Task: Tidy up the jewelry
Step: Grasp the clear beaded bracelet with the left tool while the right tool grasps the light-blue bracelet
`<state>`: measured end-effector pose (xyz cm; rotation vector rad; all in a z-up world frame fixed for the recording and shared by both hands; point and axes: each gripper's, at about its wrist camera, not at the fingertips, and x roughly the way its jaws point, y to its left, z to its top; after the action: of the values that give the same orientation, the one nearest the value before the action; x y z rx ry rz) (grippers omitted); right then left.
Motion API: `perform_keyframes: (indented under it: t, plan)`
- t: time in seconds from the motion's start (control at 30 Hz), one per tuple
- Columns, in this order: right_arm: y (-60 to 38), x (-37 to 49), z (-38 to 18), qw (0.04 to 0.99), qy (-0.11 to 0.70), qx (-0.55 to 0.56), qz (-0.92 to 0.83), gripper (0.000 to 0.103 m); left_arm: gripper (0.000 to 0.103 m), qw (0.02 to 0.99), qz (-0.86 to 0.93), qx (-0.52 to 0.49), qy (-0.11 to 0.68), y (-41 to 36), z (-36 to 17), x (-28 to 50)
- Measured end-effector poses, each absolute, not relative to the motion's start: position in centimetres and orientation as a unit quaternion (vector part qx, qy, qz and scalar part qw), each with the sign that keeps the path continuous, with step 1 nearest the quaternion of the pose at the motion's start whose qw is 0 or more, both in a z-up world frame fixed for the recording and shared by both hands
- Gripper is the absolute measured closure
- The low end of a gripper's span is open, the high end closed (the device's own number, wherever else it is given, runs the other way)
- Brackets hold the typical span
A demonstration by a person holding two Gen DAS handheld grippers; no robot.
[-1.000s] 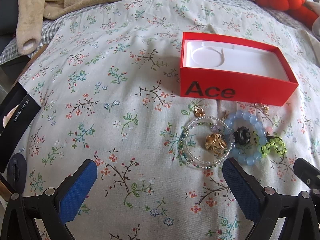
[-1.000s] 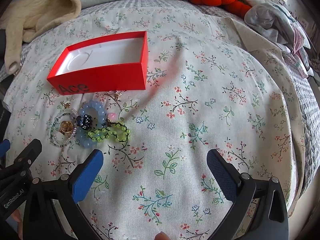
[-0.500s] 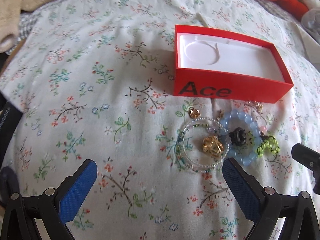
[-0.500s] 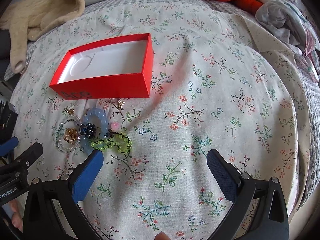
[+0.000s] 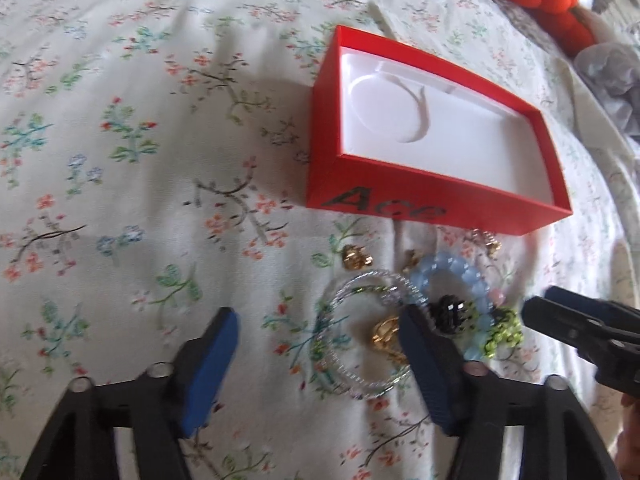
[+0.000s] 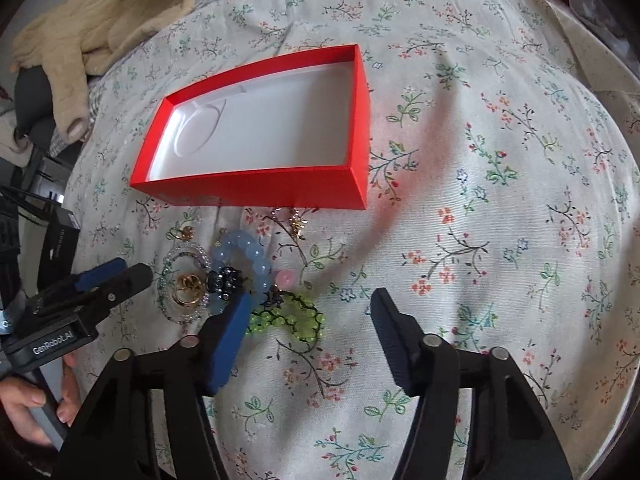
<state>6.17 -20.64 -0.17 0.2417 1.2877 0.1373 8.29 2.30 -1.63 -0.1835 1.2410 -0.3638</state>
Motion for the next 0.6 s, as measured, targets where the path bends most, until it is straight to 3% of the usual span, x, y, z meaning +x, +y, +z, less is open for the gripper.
perform_keyframes:
  t: [0.1,0.2,0.53,0.6]
  plan:
    - [-19.9,6.9,-0.2,0.792,0.594,0.119,0.079,0.064,0.063,0.786,-0.181,-0.090,0.584,1.9,-2.1,8.8]
    - [-19.0,7.6,-0.4,0.790,0.592,0.126,0.098,0.072,0.075,0.782,-0.183,-0.087,0.589,1.7,-2.7,9.4]
    - [-17.9,9.4,-2.4,0.783,0.602,0.116,0.107,0.082,0.087,0.777,-0.207,-0.083,0.588,0.7,-3.5,11.1]
    - [-17.7,9.6,-2.7,0.782,0.603,0.115,0.110,0.085,0.094,0.776,-0.209,-0.082,0.590,0.2,-3.7,11.6]
